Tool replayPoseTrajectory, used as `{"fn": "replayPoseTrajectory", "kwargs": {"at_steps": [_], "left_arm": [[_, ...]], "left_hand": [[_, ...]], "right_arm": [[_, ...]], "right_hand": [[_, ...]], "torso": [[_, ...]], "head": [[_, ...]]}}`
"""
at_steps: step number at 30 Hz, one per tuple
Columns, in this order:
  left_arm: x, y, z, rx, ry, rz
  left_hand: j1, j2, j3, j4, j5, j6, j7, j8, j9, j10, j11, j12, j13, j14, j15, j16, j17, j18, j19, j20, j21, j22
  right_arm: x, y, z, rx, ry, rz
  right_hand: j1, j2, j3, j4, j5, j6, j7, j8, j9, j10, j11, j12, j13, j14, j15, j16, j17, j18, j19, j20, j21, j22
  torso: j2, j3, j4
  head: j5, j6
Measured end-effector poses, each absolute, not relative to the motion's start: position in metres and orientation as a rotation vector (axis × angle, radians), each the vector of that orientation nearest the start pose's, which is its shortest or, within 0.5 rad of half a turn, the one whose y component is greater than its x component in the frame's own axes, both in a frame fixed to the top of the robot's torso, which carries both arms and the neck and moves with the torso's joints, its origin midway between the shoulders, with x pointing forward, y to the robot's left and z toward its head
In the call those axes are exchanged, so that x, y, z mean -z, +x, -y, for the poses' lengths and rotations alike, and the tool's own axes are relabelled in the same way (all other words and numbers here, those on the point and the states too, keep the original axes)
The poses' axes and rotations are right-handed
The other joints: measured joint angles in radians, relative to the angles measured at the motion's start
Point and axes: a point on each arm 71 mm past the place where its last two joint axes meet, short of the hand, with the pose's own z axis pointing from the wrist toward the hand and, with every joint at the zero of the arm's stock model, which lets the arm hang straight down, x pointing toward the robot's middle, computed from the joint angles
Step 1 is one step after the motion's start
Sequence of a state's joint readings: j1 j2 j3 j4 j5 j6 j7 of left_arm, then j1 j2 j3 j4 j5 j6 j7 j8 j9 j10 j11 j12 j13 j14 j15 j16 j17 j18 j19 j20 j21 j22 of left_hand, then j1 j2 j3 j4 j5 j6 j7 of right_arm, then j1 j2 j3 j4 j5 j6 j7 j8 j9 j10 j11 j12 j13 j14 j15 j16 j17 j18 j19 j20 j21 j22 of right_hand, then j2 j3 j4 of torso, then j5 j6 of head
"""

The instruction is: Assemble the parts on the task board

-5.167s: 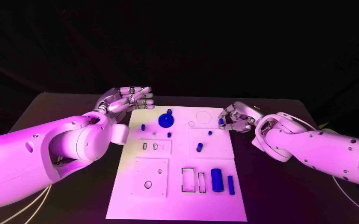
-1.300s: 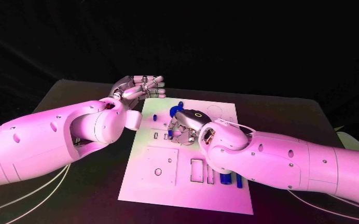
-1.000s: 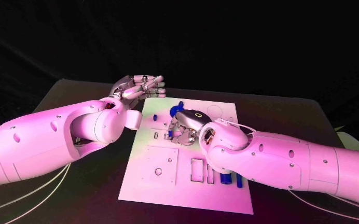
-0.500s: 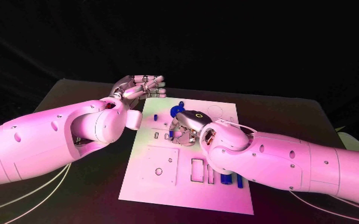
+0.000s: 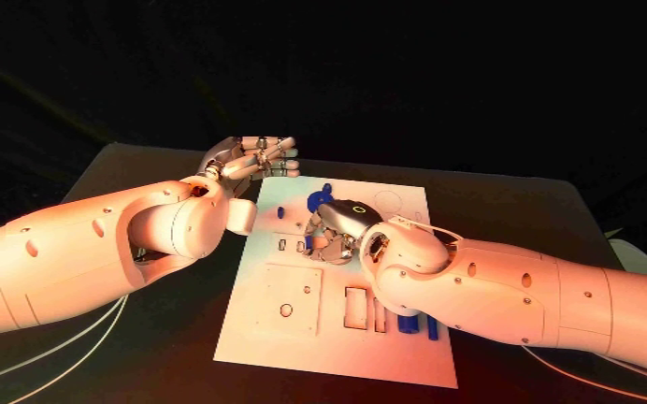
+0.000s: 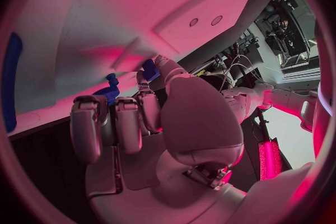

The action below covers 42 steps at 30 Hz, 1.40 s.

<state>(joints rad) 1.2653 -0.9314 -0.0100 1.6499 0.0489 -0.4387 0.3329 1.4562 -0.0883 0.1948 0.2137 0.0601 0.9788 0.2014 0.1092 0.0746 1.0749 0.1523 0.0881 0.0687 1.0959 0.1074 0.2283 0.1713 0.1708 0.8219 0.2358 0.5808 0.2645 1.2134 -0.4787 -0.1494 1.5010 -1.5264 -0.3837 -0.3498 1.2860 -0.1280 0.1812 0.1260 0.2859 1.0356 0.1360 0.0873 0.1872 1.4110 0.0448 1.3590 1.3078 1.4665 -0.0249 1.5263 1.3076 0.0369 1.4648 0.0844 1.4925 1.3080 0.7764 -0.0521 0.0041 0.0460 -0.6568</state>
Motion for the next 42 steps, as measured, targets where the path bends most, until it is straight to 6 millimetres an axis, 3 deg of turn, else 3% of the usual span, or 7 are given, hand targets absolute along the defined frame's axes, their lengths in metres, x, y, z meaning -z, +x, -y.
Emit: {"fn": "replayPoseTrajectory", "kwargs": {"at_steps": [20, 30, 33, 35, 37, 39, 42], "left_arm": [[0.135, 0.483, -0.226, 1.471, -1.179, -1.35], [0.143, 0.492, -0.236, 1.399, -1.061, -1.519], [0.147, 0.494, -0.238, 1.349, -1.003, -1.604], [0.151, 0.495, -0.238, 1.298, -0.95, -1.682], [0.154, 0.496, -0.237, 1.236, -0.888, -1.765], [0.156, 0.497, -0.235, 1.18, -0.83, -1.829], [0.155, 0.499, -0.23, 1.082, -0.723, -1.918]], "left_hand": [[0.0, 0.0, 0.0, 0.0, 0.0, 0.004, 0.003, 0.0, 0.0, 0.02, -0.001, 0.0, 0.005, 0.002, -0.002, 0.016, 0.008, 0.0, 0.0, 0.0, 0.016, 0.009], [-0.03, -0.015, -0.016, 0.03, 0.0, 0.096, -0.053, 0.026, 0.018, 0.239, -0.077, 0.11, 0.064, 0.191, -0.082, 0.181, 0.114, 0.0, 0.07, -0.039, 0.136, 0.073], [-0.062, -0.008, -0.037, 0.051, 0.0, 0.12, -0.077, 0.038, 0.034, 0.275, -0.106, 0.172, 0.118, 0.257, -0.113, 0.329, 0.221, 0.0, 0.128, -0.081, 0.24, 0.132], [-0.103, -0.001, -0.05, 0.066, 0.0, 0.126, -0.083, 0.05, 0.047, 0.29, -0.114, 0.222, 0.164, 0.289, -0.124, 0.509, 0.397, 0.0, 0.16, -0.102, 0.313, 0.186], [-0.141, 0.006, -0.066, 0.067, 0.0, 0.136, -0.093, 0.067, 0.066, 0.298, -0.124, 0.292, 0.228, 0.348, -0.139, 0.804, 0.717, -0.016, 0.285, -0.127, 0.489, 0.415], [-0.164, 0.014, -0.073, 0.071, 0.0, 0.132, -0.101, 0.09, 0.098, 0.265, -0.134, 0.388, 0.325, 0.365, -0.154, 1.071, 1.027, -0.065, 0.44, -0.162, 0.694, 0.716], [-0.179, 0.011, -0.076, 0.073, 0.0, 0.123, -0.109, 0.119, 0.143, 0.232, -0.143, 0.533, 0.472, 0.368, -0.157, 1.253, 1.129, -0.112, 0.595, -0.184, 0.858, 0.997]], "right_arm": [[0.2, 0.449, 0.049, -0.763, -0.196, -1.612], [0.165, 0.461, 0.108, -0.918, -0.097, -1.532], [0.156, 0.464, 0.131, -0.961, -0.022, -1.53], [0.149, 0.465, 0.149, -0.985, 0.044, -1.528], [0.145, 0.466, 0.166, -1.0, 0.111, -1.529], [0.144, 0.466, 0.177, -1.008, 0.163, -1.531], [0.143, 0.467, 0.193, -1.012, 0.234, -1.535]], "right_hand": [[-0.017, -0.024, -0.142, 0.057, -0.064, -0.103, 0.025, -0.018, -0.014, -0.031, 0.031, -0.031, 0.0, 0.0, 0.021, -0.014, 0.0, 0.0, 0.003, 0.018, -0.039, 0.0], [0.047, 0.031, -0.144, 0.059, -0.065, -0.087, 0.02, -0.01, -0.009, -0.07, 0.027, -0.07, -0.033, 0.0, 0.021, -0.049, 0.0, 0.016, -0.047, 0.025, -0.12, 0.0], [0.05, 0.034, -0.148, 0.055, -0.033, -0.08, 0.016, -0.005, -0.007, -0.071, 0.026, -0.07, -0.034, 0.0, 0.021, -0.049, 0.0, 0.016, -0.047, 0.025, -0.12, 0.0], [0.05, 0.034, -0.148, 0.055, -0.01, -0.071, 0.014, 0.001, -0.006, -0.071, 0.026, -0.07, -0.034, 0.0, 0.021, -0.049, 0.0, 0.016, -0.047, 0.025, -0.12, 0.0], [0.05, 0.034, -0.151, 0.052, 0.001, -0.071, 0.014, 0.001, -0.006, -0.071, 0.026, -0.07, -0.032, 0.0, 0.021, -0.049, 0.0, 0.016, -0.047, 0.025, -0.12, 0.0], [0.054, 0.038, -0.151, 0.052, 0.006, -0.069, 0.012, 0.001, -0.005, -0.071, 0.026, -0.07, -0.032, 0.0, 0.021, -0.049, 0.0, 0.016, -0.046, 0.024, -0.12, 0.0], [0.054, 0.038, -0.151, 0.052, 0.008, -0.068, 0.011, 0.005, -0.004, -0.071, 0.026, -0.07, -0.032, 0.0, 0.021, -0.049, 0.0, 0.016, -0.043, 0.021, -0.12, -0.001]], "torso": [[-0.001, 0.0006, 0.0], [-0.013, 0.0024, -0.0035], [-0.018, 0.0043, -0.0057], [-0.022, 0.006, -0.0068], [-0.025, 0.0074, -0.0077], [-0.028, 0.0088, -0.0085], [-0.033, 0.0107, -0.0087]], "head": [[0.001, 0.001], [0.008, 0.003], [0.013, 0.002], [0.016, 0.0], [0.017, -0.003], [0.018, -0.006], [0.02, -0.01]]}}
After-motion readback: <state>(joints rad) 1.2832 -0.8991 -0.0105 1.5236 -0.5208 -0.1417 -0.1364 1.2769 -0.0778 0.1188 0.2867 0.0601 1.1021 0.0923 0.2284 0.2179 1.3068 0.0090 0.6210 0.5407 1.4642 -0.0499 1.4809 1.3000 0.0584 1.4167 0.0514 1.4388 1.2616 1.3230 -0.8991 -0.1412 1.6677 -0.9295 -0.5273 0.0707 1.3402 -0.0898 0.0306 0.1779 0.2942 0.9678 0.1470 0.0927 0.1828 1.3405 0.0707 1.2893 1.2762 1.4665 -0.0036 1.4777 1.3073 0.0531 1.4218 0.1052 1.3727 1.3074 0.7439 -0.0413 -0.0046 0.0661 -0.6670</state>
